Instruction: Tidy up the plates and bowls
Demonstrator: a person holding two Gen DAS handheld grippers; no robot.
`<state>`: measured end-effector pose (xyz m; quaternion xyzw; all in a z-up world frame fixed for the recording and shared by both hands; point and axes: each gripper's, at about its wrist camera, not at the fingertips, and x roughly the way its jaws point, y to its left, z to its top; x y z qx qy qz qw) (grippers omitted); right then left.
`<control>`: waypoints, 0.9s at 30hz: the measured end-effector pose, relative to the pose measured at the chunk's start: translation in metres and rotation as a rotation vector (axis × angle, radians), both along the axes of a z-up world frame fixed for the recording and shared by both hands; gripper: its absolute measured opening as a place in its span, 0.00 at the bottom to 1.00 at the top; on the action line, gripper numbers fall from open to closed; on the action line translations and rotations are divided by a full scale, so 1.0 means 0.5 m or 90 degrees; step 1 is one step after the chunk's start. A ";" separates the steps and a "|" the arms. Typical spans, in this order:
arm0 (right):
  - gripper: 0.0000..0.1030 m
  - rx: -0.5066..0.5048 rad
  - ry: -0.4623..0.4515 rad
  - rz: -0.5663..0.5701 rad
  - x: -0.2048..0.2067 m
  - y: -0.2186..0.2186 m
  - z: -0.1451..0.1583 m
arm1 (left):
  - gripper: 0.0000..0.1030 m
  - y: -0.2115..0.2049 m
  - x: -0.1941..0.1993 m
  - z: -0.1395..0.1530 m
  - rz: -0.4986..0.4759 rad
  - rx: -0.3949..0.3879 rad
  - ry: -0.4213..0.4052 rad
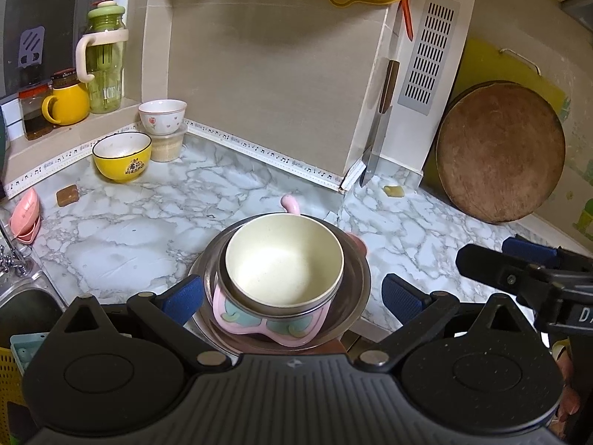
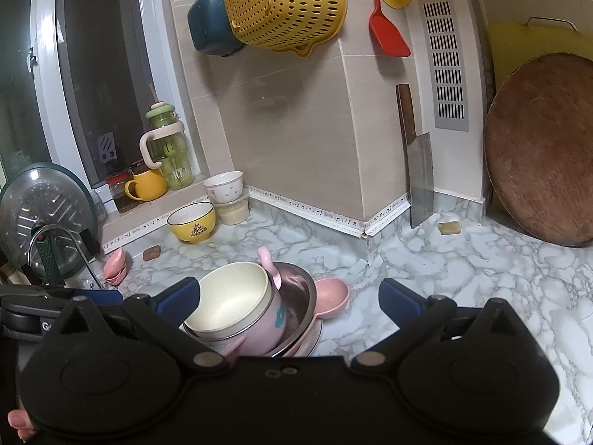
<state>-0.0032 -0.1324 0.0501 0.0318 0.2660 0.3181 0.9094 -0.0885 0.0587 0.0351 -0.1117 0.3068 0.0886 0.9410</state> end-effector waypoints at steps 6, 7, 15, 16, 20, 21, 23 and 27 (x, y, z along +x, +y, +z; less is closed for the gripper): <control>1.00 -0.002 0.007 -0.007 0.006 -0.003 -0.007 | 1.00 -0.002 -0.004 0.002 0.000 0.001 -0.005; 1.00 -0.003 0.006 -0.007 0.005 -0.002 -0.007 | 1.00 -0.002 -0.004 0.002 0.000 0.001 -0.005; 1.00 -0.003 0.005 -0.001 0.002 0.002 -0.007 | 1.00 -0.003 -0.005 0.002 0.000 0.003 -0.007; 1.00 -0.003 0.005 0.000 0.002 0.003 -0.007 | 1.00 -0.003 -0.006 0.002 -0.001 0.003 -0.007; 1.00 -0.004 0.010 0.003 0.003 0.006 -0.010 | 1.00 -0.006 -0.007 0.002 -0.003 0.006 -0.007; 1.00 -0.005 0.010 0.004 0.001 0.006 -0.009 | 1.00 -0.006 -0.007 0.002 -0.003 0.006 -0.007; 1.00 -0.004 0.009 0.007 0.000 0.008 -0.009 | 1.00 -0.006 -0.007 0.002 -0.003 0.005 -0.006; 1.00 -0.005 0.007 0.009 0.000 0.008 -0.007 | 1.00 -0.005 -0.008 0.001 0.001 0.001 -0.005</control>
